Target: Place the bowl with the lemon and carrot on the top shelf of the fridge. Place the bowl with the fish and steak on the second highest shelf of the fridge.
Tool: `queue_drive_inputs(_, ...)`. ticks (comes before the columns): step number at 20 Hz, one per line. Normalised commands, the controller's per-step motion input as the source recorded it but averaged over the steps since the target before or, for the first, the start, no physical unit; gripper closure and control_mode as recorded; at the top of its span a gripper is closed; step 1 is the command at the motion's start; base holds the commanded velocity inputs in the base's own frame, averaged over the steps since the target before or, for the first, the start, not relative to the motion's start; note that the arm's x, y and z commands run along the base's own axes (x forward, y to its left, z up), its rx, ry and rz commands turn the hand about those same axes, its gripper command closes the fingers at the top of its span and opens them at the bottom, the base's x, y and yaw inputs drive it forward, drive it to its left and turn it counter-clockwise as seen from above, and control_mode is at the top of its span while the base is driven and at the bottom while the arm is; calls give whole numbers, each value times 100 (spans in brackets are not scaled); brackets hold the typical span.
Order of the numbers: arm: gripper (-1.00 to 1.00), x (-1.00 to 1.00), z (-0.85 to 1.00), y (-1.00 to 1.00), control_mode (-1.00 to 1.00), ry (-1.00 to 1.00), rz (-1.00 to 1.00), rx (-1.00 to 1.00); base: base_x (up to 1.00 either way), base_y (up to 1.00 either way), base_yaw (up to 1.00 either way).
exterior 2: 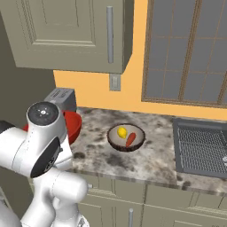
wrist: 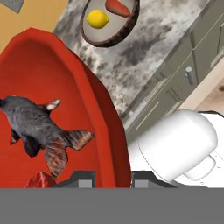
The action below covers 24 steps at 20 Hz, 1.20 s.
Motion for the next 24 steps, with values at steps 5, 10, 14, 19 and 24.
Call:
queue_drive_inputs(5, 100, 0, 0, 0, 100, 0, 0, 0, -74, -26, 0)
queue_drive_inputs(10, 100, 0, 0, 0, 100, 0, 0, 0, -95, -44, 0)
queue_drive_inputs(14, 100, 0, 0, 0, 100, 0, 0, 0, -100, -6, 11)
queue_drive_inputs(19, 100, 0, 0, 0, 100, 0, 0, 0, -83, 86, 24)
queue_drive_inputs(24, 100, 0, 0, 0, 100, 0, 0, 0, -50, 100, 14)
